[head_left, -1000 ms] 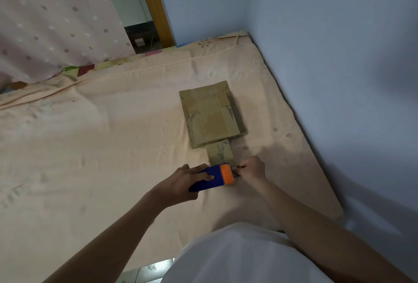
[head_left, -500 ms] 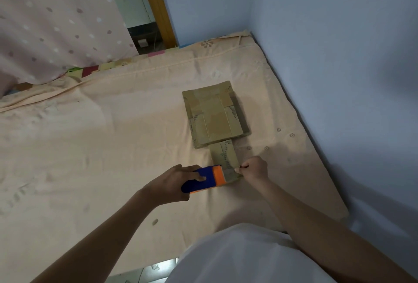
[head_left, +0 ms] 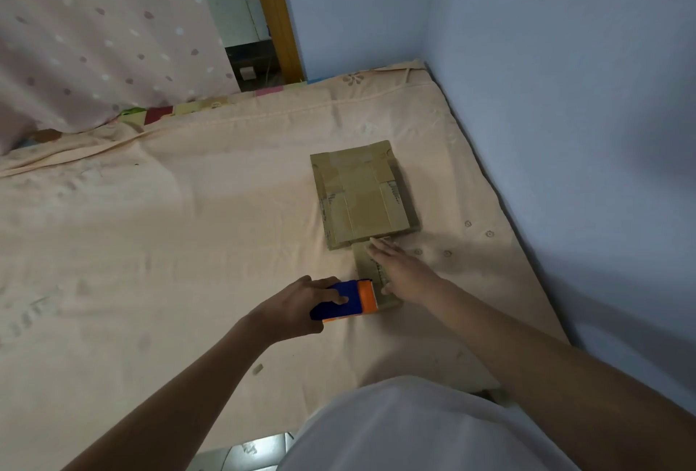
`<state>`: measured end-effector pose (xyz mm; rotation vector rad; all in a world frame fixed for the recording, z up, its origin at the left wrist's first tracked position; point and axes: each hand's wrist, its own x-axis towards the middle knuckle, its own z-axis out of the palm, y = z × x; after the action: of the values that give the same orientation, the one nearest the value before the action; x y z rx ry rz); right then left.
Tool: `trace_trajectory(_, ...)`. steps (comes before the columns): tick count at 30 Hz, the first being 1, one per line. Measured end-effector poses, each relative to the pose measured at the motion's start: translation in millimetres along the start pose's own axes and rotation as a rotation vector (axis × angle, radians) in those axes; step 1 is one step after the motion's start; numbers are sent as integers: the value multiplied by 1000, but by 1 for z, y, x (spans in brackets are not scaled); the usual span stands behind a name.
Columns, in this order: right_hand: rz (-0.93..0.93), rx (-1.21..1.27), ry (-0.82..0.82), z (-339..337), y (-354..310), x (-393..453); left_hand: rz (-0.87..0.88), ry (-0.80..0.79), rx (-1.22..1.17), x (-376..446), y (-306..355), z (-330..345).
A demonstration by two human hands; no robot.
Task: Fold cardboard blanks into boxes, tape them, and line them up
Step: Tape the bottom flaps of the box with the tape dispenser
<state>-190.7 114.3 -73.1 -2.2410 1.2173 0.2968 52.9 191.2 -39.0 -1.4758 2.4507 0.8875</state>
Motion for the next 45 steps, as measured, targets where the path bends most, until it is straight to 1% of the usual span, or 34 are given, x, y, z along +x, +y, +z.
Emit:
trace_trajectory(4,-104,-112,-111,0,3,9,-3,2,-3,-1,-3,0)
trace_trajectory(9,-143,-130,-117,-1,8,11,-1,0,-21,0,-7,2)
trace_trajectory(15,-114,-47,-71,15,10,11,6,-23,-24,1,-13,1)
trace_trajectory(23,-86,126,-21,15,11,8,48,-40,-71,2,-22,-2)
trace_trajectory(27,-77,138,-10,18,14,9,59,-43,-71,0,-25,-5)
trace_trajectory(31,-65,147,-39,19,14,12,41,-44,-54,-8,-37,-2)
trace_trajectory(37,-38,169,-52,21,14,12,24,-42,-45,-2,-30,0)
trace_trajectory(39,-45,152,-46,18,12,11,20,-34,-60,-3,-29,1)
trace_trajectory(43,-96,9,-37,17,3,11,18,-16,-61,-4,-27,2)
trace_trajectory(45,-107,-16,-50,15,2,12,16,-6,-69,-5,-26,3)
